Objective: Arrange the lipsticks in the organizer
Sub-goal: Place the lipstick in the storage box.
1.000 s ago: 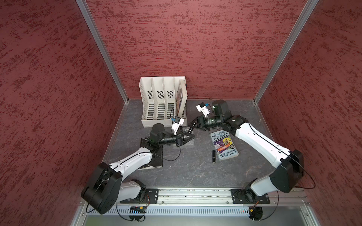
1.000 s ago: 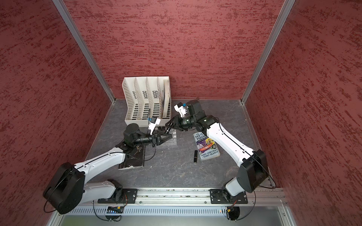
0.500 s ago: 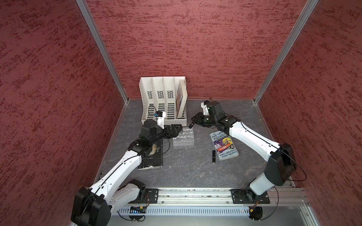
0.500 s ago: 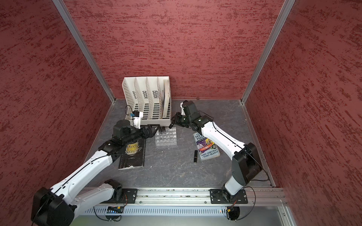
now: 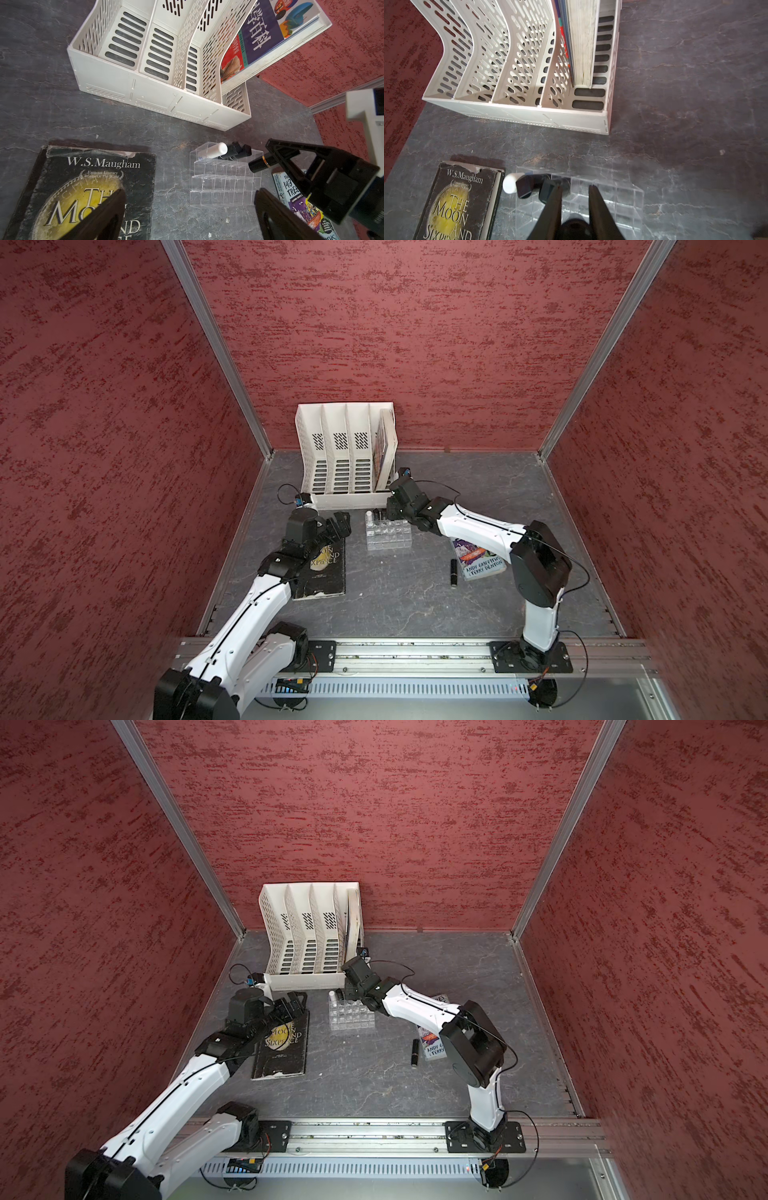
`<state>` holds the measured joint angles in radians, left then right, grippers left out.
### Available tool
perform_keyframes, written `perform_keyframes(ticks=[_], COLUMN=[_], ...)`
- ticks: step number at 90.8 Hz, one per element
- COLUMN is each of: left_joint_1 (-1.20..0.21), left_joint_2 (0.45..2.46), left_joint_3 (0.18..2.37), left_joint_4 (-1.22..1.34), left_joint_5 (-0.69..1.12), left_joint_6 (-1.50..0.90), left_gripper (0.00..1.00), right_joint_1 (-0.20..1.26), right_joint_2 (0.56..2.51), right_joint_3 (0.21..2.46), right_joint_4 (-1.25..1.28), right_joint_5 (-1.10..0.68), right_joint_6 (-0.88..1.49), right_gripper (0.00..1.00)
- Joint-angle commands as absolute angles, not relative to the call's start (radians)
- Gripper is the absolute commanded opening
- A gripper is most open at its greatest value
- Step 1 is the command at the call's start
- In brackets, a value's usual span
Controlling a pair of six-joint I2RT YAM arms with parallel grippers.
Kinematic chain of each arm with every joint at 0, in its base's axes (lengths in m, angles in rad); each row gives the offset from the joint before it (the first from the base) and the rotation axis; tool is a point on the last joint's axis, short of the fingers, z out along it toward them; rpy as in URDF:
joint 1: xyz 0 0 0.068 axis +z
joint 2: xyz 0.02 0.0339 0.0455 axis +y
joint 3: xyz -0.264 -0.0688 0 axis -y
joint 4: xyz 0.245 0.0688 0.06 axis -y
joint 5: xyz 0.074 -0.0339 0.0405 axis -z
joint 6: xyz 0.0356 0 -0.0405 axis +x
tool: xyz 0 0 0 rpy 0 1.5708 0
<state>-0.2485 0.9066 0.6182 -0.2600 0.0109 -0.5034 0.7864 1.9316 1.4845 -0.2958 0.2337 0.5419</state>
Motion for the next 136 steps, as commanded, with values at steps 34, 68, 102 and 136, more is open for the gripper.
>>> perform_keyframes(ticks=[34,68,102,136], left_joint_1=[-0.244,-0.244,-0.245,-0.251], left_joint_2=[0.895,0.897,0.896,0.886], left_joint_3=[0.594,0.592,0.592,0.598], left_joint_4=[-0.165,-0.147,-0.143,-0.159], left_joint_5=[0.078,0.099,0.104,0.104], left_joint_6=[-0.493,-0.494,-0.495,-0.5], left_gripper=[0.99,0.97,0.97,0.95], right_joint_1=[0.79,0.79,0.797,0.805], right_joint_2=[2.005,2.045,2.06,1.979], right_joint_3=[1.544,1.548,1.549,1.536], right_joint_4=[-0.231,-0.21,-0.216,-0.286], right_joint_5=[0.32,0.334,0.347,0.347], right_joint_6=[0.508,0.511,0.51,0.581], right_gripper=[0.12,0.11,0.2,0.42])
